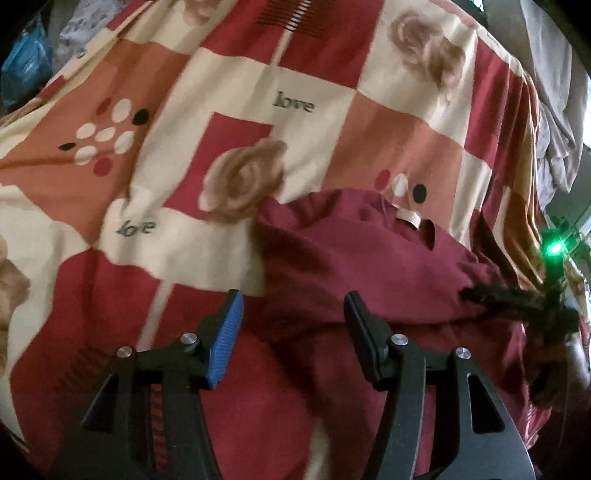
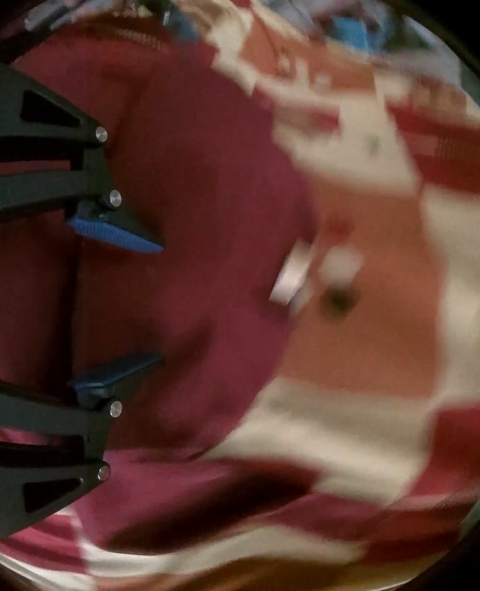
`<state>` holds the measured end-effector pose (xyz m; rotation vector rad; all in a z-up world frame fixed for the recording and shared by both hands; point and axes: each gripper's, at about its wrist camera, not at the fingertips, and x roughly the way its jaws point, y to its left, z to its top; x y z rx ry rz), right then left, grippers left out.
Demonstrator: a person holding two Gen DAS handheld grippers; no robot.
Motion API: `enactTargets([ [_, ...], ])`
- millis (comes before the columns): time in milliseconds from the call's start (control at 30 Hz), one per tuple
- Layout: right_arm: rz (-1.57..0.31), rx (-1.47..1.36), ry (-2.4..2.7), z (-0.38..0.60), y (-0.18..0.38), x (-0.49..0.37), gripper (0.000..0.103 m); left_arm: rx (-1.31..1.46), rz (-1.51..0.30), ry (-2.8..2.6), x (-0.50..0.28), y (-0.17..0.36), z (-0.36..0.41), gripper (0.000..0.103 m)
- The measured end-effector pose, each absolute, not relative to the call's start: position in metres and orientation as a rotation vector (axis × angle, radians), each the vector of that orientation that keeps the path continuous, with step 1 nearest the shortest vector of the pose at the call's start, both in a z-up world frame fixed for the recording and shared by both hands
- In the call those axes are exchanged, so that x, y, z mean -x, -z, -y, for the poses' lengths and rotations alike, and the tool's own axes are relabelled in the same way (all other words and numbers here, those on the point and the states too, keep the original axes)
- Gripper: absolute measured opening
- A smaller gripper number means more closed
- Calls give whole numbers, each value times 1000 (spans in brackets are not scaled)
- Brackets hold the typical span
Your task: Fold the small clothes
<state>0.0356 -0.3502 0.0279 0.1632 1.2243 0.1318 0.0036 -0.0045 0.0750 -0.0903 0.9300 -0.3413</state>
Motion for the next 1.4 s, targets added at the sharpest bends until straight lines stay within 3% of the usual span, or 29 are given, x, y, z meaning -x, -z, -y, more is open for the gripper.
enactTargets([
  [200, -1082, -270, -202, 398, -74, -30, 50, -96, -990, 343, -11, -59, 55, 57],
  [333, -980, -252, 20, 446, -96, -48, 53, 29, -971, 326, -26, -67, 52, 57],
  [400, -954, -227, 99, 471, -91, -67, 62, 79, -943, 311, -29, -66, 47, 57],
  [567, -1054, -94, 66, 480, -43, -116, 62, 27, -932, 302, -33, -57, 42, 57],
  [600, -1059, -34, 109, 480, -34, -123, 60, 23, -926, 300, -33, -57, 40, 57],
  [667, -1057, -5, 162, 488, -24, -131, 43, 39, -929, 301, -36, -57, 35, 57],
  [733, -1100, -27, 170, 503, -13, -140, 19, 64, -933, 299, -38, -56, 32, 57],
  [833, -1079, -137, 149, 527, -27, -134, 3, 81, -927, 279, -41, -60, 25, 57],
  [1033, -905, -341, -159, 529, -128, -85, 3, 184, -866, 258, -40, -83, -1, 57],
  [1167, -818, -323, -502, 470, -205, -52, 3, 238, -793, 252, -33, -104, -19, 57],
  [1300, -792, -254, -809, 397, -240, -42, 3, 287, -741, 245, -28, -119, -39, 57],
  [1400, -801, -156, -975, 333, -235, -41, 3, 329, -720, 234, -27, -123, -54, 57],
])
